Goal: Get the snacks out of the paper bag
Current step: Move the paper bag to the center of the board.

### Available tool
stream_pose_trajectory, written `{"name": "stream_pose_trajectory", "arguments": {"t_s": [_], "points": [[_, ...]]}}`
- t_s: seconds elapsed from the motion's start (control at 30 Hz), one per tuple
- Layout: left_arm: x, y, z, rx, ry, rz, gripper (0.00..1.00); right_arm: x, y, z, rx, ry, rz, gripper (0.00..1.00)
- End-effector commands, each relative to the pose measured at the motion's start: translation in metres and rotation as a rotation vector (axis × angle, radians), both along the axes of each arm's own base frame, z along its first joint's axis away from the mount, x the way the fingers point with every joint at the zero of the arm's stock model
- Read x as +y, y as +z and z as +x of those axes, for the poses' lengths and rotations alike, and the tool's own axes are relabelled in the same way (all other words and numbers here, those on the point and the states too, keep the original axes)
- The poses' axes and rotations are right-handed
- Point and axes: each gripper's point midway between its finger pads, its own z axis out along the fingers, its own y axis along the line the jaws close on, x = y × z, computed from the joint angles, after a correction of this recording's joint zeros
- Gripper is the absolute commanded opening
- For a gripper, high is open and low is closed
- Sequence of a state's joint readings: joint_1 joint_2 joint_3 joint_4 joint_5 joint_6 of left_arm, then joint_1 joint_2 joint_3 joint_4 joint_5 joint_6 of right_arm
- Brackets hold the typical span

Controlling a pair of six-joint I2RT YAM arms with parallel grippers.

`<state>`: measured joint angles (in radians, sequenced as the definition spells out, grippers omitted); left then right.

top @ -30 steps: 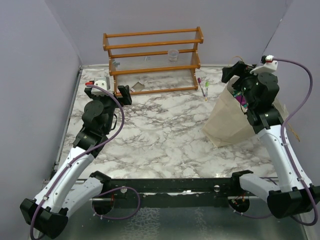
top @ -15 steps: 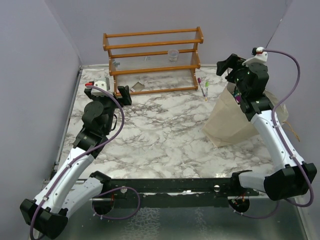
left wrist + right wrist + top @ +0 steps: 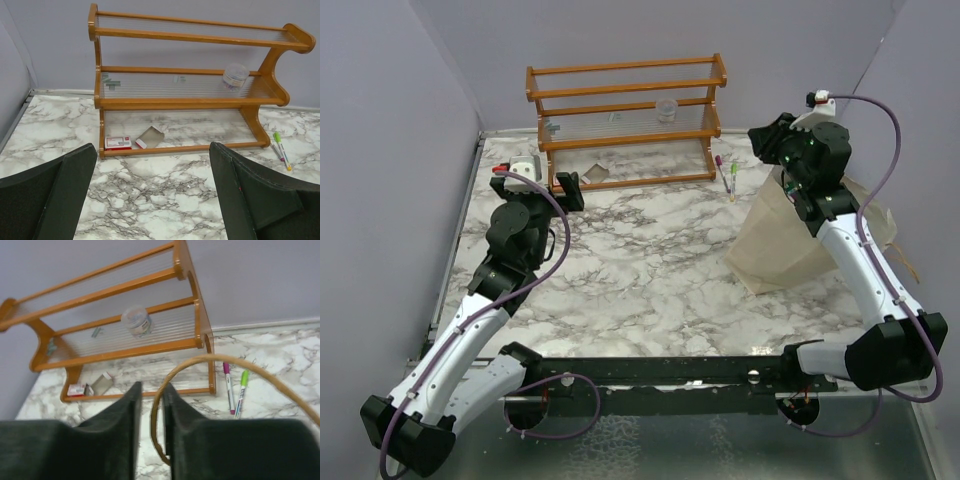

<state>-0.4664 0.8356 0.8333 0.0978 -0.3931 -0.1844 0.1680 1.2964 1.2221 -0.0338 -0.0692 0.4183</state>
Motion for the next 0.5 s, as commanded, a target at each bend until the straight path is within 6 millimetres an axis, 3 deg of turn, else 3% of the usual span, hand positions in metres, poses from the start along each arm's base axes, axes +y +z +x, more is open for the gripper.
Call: {"name": "stream_pose_trajectory", "arguments": {"t_s": [0.0,0.27,0.47], "points": [[0.002,0.004,0.002,-0.02,0.017,-0.016,0.98,0.029,0.016,-0.013,-0.058,0.203,-0.029,0.11],[-0.001,0.001,0.003,-0.011,0.011,-0.016,0.99,0.085,0.005,-0.056,-0.01,0.611,0.02,0.02],[-0.003,-0.003,0.005,-0.001,0.0,-0.015,0.99,0.128,-0.01,-0.092,0.048,0.775,0.05,0.02]]}}
